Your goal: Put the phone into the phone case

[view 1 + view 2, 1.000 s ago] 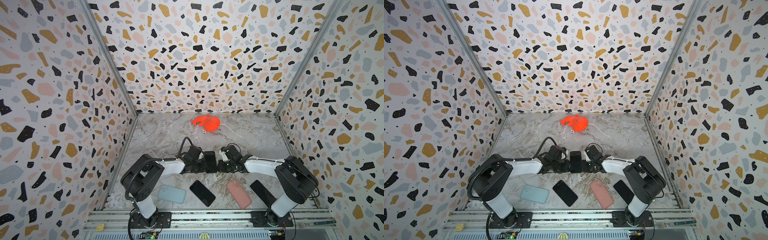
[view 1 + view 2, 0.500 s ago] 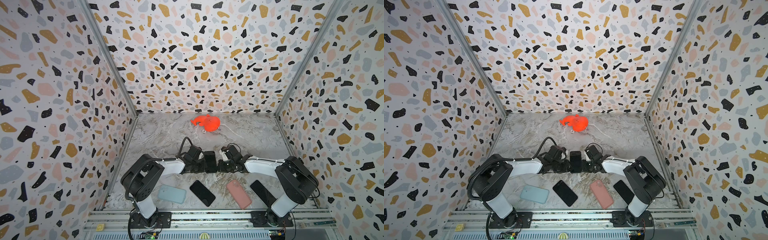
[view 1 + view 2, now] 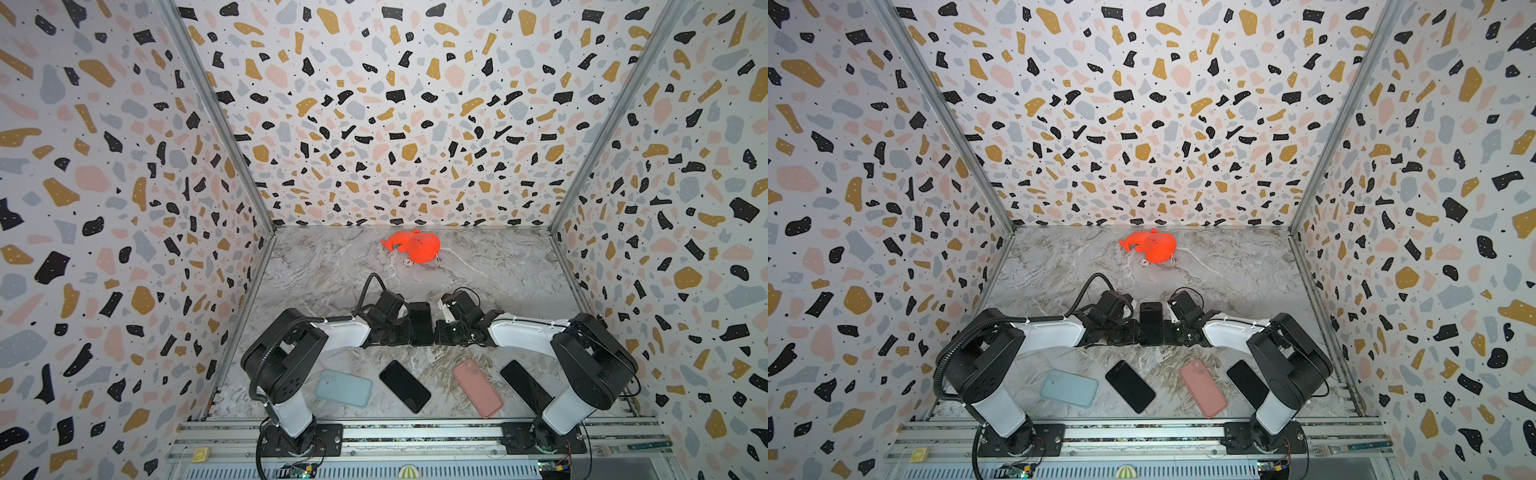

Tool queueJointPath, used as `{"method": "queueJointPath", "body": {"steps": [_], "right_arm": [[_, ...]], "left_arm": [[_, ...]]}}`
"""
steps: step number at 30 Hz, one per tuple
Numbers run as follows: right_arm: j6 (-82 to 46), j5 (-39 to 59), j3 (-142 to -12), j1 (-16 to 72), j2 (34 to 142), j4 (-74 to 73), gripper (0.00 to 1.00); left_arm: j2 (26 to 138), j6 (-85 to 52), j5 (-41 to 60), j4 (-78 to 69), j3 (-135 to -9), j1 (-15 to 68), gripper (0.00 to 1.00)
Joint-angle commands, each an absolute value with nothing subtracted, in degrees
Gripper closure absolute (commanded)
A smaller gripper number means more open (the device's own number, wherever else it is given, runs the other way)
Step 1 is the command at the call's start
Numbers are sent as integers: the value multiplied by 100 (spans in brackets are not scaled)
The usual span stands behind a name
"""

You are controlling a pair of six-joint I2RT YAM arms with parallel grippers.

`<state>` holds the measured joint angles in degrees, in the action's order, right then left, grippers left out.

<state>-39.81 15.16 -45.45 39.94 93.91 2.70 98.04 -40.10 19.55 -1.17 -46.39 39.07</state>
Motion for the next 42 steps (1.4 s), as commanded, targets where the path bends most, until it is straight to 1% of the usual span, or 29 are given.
{"method": "queueJointPath", "body": {"steps": [1,11,16,18,21,24,32,38,42], "right_arm": [[-3999,1812,-4577,4210,9311,364,100],[-4004,1793,-4632,4245,9273,438,100],[-3898,1615,-4752,4243,9116,675,100],[-3867,1457,-4746,4245,8975,756,92],[-3837,1234,-4685,4245,8742,817,83],[-3739,1067,-4642,4238,8568,883,78],[-3319,477,-4312,4069,8034,1113,71],[-3149,507,-4028,3697,7663,1088,65],[-3038,624,-3929,3505,7561,1100,60]], "left_arm": [[9756,-3906,1835,148,-4683,3955,67],[9726,-3864,1829,199,-4720,3955,67],[9596,-3658,1640,465,-4693,3955,67],[9535,-3583,1401,683,-4723,3962,65],[9435,-3500,1040,1027,-4900,4028,59],[9361,-3391,643,1394,-5171,4159,54],[9529,-3305,-229,1979,-5822,4611,42],[9832,-3322,-724,2251,-6324,4900,30],[10157,-3344,-1094,2598,-6763,5024,27]]}}
